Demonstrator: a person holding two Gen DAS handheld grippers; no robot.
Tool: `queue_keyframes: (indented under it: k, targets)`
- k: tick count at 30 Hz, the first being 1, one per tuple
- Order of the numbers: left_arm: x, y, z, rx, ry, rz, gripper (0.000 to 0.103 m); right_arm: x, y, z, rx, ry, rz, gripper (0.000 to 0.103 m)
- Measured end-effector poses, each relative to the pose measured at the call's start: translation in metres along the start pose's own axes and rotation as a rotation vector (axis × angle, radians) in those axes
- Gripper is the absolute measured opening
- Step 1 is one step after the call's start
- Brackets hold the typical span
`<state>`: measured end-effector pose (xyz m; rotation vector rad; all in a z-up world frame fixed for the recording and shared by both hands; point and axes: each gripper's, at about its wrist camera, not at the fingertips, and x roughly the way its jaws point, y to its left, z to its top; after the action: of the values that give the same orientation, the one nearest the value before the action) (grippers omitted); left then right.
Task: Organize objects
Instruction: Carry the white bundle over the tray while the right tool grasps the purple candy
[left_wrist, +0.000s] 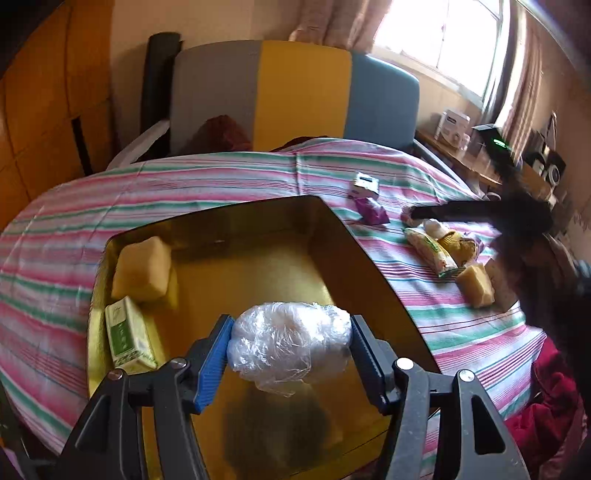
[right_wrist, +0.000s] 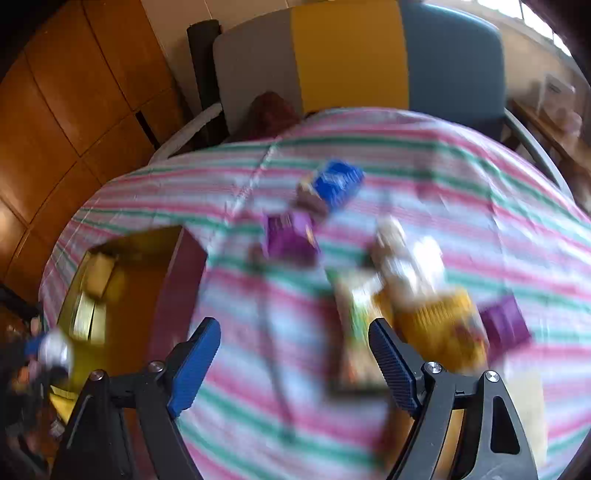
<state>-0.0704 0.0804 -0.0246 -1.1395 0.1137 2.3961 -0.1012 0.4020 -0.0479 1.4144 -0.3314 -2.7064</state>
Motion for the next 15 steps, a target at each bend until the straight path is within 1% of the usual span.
queue_keyframes:
  k: [1, 3, 6, 9, 11, 12, 13, 14, 15]
  targets:
    - [-0.002, 0.004, -0.001, -0.013, -0.002, -0.002, 0.063, 0.007, 0.003, 0.011, -0.004, 0.007, 0.002, 0.082]
    - [-0.004, 0.015, -0.003, -0.045, 0.0, -0.013, 0.063, 0.028, 0.012, 0.035, -0.018, 0.031, -0.027, 0.082]
    - [-0.006, 0.029, -0.008, -0.081, 0.006, -0.01, 0.063, 0.061, 0.02, 0.059, -0.037, 0.094, -0.063, 0.082]
    - [-0.004, 0.038, -0.012, -0.107, 0.022, -0.005, 0.063, 0.093, 0.022, 0.072, -0.029, 0.15, -0.082, 0.082]
    - [-0.003, 0.04, -0.015, -0.112, 0.03, -0.002, 0.063, 0.111, 0.019, 0.075, -0.012, 0.178, -0.099, 0.08]
    - [-0.003, 0.04, -0.016, -0.113, 0.031, -0.003, 0.063, 0.119, 0.017, 0.073, 0.001, 0.2, -0.108, 0.056]
    - [-0.002, 0.04, -0.016, -0.114, 0.033, -0.003, 0.063, 0.122, 0.016, 0.071, -0.003, 0.214, -0.116, 0.044]
    - [-0.002, 0.04, -0.017, -0.117, 0.034, -0.002, 0.063, 0.119, 0.02, 0.067, -0.028, 0.198, -0.126, 0.044]
    - [-0.001, 0.04, -0.018, -0.12, 0.036, -0.003, 0.063, 0.117, 0.025, 0.062, -0.056, 0.203, -0.115, 0.043]
